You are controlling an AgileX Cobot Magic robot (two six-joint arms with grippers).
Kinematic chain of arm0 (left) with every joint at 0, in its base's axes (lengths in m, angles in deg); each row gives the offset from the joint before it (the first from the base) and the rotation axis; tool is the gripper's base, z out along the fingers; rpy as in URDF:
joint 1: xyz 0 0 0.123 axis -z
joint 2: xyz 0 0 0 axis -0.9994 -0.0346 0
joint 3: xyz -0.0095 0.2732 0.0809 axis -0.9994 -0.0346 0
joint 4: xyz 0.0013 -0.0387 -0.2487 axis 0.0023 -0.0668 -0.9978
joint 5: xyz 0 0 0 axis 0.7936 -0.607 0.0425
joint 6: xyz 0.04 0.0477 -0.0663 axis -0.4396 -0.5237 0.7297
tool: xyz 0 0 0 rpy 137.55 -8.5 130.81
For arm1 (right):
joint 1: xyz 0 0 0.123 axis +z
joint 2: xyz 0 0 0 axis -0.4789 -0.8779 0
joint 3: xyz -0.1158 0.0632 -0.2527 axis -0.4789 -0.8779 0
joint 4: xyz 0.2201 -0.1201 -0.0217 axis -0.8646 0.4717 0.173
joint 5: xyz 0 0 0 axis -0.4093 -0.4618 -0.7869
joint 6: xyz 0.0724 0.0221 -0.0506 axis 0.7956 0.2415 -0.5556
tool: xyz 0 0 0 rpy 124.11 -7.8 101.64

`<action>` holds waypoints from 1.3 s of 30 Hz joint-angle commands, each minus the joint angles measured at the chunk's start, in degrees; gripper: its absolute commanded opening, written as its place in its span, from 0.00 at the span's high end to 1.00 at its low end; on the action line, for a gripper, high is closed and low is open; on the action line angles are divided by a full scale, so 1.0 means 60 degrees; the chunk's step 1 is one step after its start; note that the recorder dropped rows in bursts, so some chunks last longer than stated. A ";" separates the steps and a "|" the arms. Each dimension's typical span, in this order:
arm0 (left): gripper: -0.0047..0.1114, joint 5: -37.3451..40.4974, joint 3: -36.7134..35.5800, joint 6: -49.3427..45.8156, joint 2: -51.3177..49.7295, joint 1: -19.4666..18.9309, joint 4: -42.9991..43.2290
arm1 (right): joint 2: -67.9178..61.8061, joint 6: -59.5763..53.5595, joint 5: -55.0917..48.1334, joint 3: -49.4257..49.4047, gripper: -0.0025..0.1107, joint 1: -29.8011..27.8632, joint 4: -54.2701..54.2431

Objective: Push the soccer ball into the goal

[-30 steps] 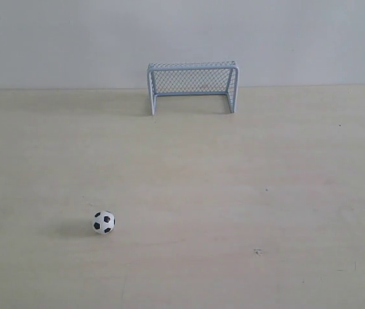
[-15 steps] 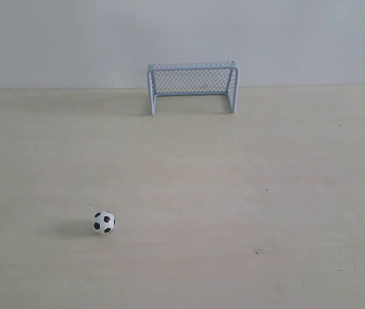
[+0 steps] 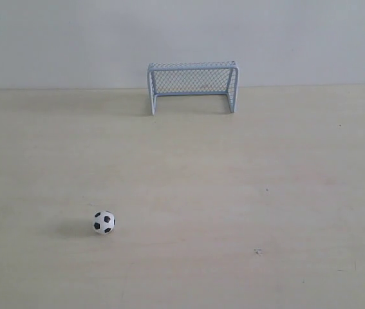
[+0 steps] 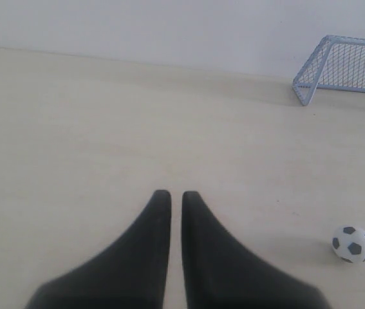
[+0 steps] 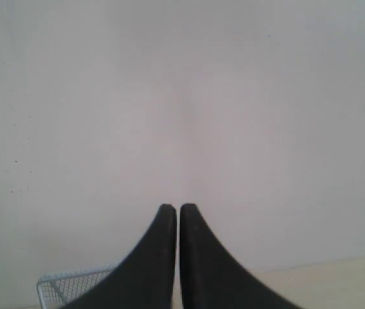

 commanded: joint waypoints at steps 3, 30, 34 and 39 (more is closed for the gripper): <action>0.91 -0.0112 0.0041 0.0089 0.0021 -0.0019 -0.0043 | 0.0032 0.0730 0.2594 0.0131 0.98 -0.0020 -0.1104; 0.91 -0.0112 0.0041 0.0089 0.0021 -0.0019 -0.0043 | -0.6324 -0.5729 -0.4826 0.5244 0.98 0.0015 -0.3314; 0.91 -0.0112 0.0041 0.0089 0.0021 -0.0019 -0.0043 | -0.8027 -0.7258 -0.6483 0.5936 0.98 0.0015 -0.5348; 0.91 -0.0112 0.0041 0.0089 0.0021 -0.0019 -0.0043 | -0.9790 -0.8934 -0.7238 0.6176 0.98 0.0168 -0.6906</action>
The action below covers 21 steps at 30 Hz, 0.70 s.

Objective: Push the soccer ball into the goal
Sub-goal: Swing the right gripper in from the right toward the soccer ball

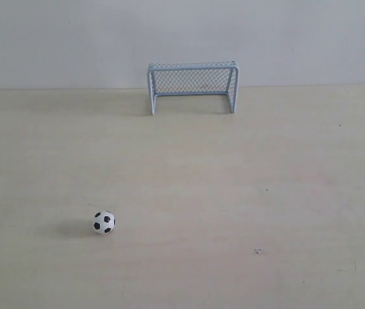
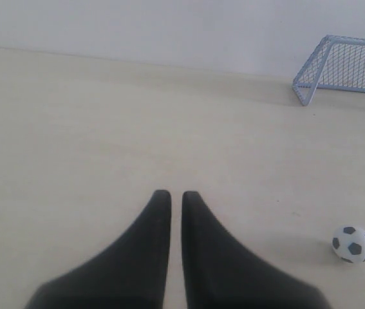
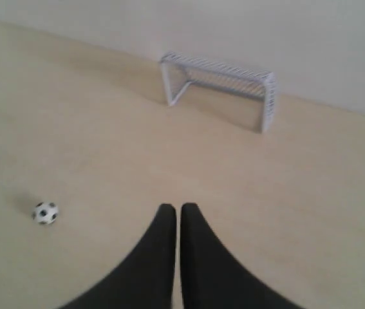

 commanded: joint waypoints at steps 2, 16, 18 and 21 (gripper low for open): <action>0.91 -0.0112 0.0041 0.0089 0.0021 -0.0019 -0.0043 | -0.1491 -0.1195 -0.0215 0.0196 0.98 0.0614 -0.0845; 0.91 -0.0112 0.0041 0.0089 0.0021 -0.0019 -0.0043 | -0.4885 0.1851 0.0894 0.1478 0.98 0.5327 0.3315; 0.91 -0.0112 0.0041 0.0089 0.0021 -0.0019 -0.0043 | -0.5453 0.2035 0.0605 0.2065 0.98 0.5805 0.3574; 0.91 -0.0112 0.0041 0.0089 0.0021 -0.0019 -0.0043 | -0.6288 0.2080 0.0127 0.2847 0.98 0.6441 0.3719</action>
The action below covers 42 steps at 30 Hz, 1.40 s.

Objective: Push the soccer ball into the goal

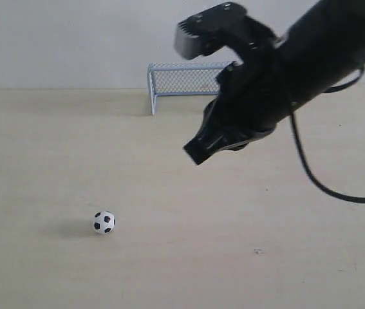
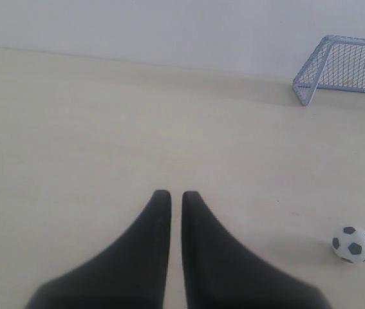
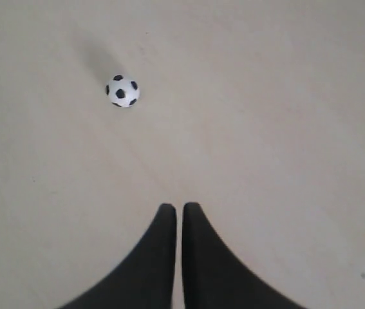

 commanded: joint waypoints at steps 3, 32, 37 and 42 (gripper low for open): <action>0.91 -0.0112 0.0041 0.0089 0.0021 -0.0019 -0.0043 | -0.1614 0.0753 -0.0771 0.1543 0.98 0.1207 0.1085; 0.91 -0.0112 0.0041 0.0089 0.0021 -0.0019 -0.0043 | -0.6261 0.0246 -0.1556 0.5117 0.98 0.3505 0.1976; 0.91 -0.0112 0.0041 0.0089 0.0021 -0.0019 -0.0043 | -0.6516 0.0199 -0.1105 0.5122 0.98 0.3521 0.1830; 0.91 -0.0112 0.0041 0.0089 0.0021 -0.0019 -0.0043 | -0.6757 0.0118 -0.0888 0.5157 0.98 0.3521 0.1712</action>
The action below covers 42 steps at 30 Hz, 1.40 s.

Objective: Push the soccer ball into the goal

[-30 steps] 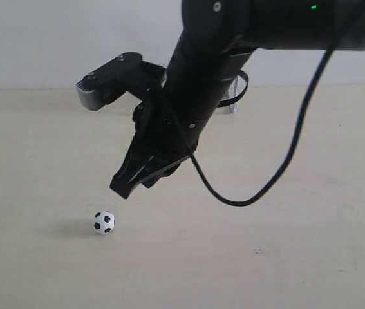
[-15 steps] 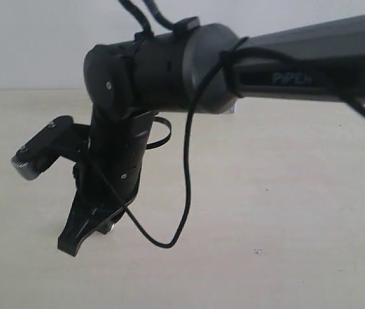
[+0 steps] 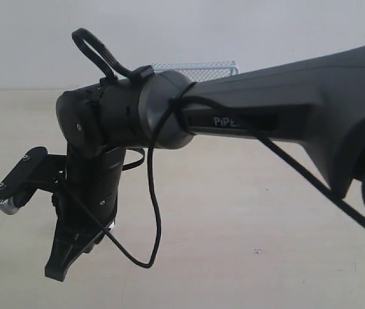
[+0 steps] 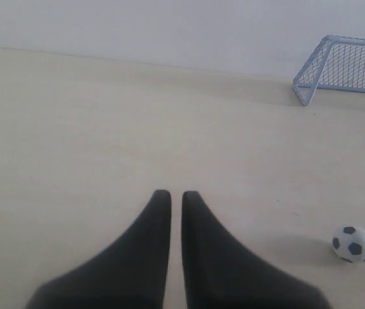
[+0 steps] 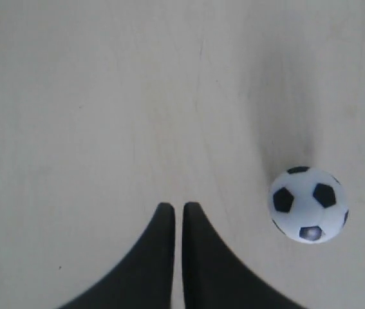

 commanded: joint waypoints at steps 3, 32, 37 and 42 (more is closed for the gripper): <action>0.91 -0.0112 0.0041 0.0089 0.0021 -0.0019 -0.0043 | -0.0304 -0.0176 0.0293 0.0144 0.98 0.0020 -0.0005; 0.91 -0.0112 0.0041 0.0089 0.0021 -0.0019 -0.0043 | 0.1500 0.4724 -0.1597 0.0455 0.98 -0.0323 0.6881; 0.91 -0.0112 0.0041 0.0089 0.0021 -0.0019 -0.0043 | 0.2125 0.5289 -0.1537 -0.0806 0.98 -0.0137 0.6921; 0.91 -0.0112 0.0041 0.0089 0.0021 -0.0019 -0.0043 | 0.2954 0.6172 -0.0851 -0.2297 0.98 0.0212 0.7005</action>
